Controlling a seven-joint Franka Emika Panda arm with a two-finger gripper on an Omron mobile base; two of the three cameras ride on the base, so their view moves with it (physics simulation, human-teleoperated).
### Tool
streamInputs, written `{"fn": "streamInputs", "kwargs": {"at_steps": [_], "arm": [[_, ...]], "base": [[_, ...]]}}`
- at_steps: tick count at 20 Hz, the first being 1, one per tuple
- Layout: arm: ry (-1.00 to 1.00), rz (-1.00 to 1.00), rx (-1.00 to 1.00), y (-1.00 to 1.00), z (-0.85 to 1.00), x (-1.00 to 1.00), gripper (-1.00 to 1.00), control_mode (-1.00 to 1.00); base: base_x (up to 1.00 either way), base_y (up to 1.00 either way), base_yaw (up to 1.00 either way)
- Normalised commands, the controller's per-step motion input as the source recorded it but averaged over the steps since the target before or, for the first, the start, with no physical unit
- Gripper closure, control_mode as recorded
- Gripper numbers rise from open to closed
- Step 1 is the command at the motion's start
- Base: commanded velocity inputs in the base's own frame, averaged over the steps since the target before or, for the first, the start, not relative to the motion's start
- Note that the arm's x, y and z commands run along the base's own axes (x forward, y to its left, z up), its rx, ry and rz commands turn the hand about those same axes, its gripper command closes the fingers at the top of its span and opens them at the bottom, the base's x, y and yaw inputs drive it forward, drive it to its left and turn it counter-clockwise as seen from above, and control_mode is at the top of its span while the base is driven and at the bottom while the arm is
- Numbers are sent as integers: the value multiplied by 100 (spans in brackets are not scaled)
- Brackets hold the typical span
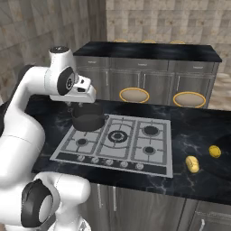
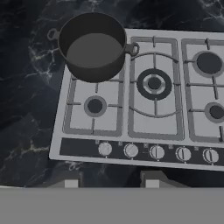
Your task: Put the potato and lemon in the pot. Retrieve the spatula and lightly stir the vegetables in the pot.
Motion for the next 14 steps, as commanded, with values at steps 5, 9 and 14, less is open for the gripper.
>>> {"fn": "streamInputs", "kwargs": {"at_steps": [5,9,14], "arm": [[0,7,0,14,0,-21,-100,-100],[0,15,0,22,0,-41,-100,-100],[-5,17,0,1,-15,-32,-100,-100]], "base": [[0,0,0],[0,0,0],[0,0,0]]}}
